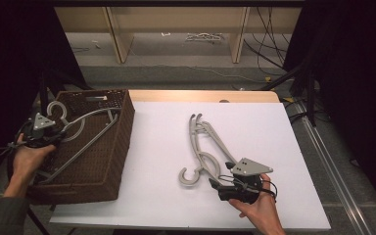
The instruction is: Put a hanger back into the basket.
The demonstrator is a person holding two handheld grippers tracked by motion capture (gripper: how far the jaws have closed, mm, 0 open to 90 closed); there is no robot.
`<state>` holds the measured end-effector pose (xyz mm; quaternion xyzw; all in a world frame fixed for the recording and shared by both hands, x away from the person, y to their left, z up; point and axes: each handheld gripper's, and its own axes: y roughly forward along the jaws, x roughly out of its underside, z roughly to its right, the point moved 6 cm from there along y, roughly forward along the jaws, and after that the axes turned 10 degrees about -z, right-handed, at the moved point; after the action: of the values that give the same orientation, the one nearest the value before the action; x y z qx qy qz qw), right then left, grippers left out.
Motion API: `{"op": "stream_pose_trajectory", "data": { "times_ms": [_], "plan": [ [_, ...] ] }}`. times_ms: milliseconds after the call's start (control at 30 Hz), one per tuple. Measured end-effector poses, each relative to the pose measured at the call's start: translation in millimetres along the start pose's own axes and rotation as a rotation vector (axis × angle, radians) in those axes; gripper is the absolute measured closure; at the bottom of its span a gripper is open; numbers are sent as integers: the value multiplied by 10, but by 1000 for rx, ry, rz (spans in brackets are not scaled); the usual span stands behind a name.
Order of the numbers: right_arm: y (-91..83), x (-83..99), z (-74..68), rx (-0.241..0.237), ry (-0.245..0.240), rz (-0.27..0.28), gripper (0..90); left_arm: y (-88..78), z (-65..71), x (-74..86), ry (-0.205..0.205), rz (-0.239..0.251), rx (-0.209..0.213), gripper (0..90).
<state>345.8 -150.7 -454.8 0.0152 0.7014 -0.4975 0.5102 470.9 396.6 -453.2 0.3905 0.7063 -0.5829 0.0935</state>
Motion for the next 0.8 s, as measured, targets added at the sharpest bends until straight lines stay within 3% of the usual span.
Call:
{"op": "stream_pose_trajectory", "data": {
  "times_ms": [67, 100, 200, 233, 333, 400, 500, 633, 700, 800],
  "plan": [
    [0, -1, 0, -1, 1, 1, 253, 15, -17, 17, 7, -20, -9, 797],
    [1, 2, 2, 1, -1, -1, 253, 29, -11, 24, -7, -21, -2, 796],
    [1, 3, 5, 1, -1, 0, 253, -3, -45, 34, 4, -30, -46, 754],
    [1, 2, 5, 1, -1, -1, 253, -12, -27, 25, -25, -10, -36, 728],
    [-3, 4, 10, -1, 0, -3, 253, -80, -32, 3, -36, 9, -48, 692],
    [-9, 0, 15, 0, 4, -2, 253, -157, -16, -33, -68, 40, -49, 624],
    [-12, 1, 21, 3, 4, 0, 253, -297, 53, -99, -72, 79, -27, 551],
    [-13, 2, 19, 2, 6, 1, 253, -492, 180, -172, -110, 126, 11, 438],
    [-14, -2, 21, 5, 8, 5, 253, -628, 300, -221, -142, 176, 62, 393],
    [-11, -2, 26, 8, 8, 4, 253, -798, 485, -299, -131, 247, 114, 358]
  ]
}}
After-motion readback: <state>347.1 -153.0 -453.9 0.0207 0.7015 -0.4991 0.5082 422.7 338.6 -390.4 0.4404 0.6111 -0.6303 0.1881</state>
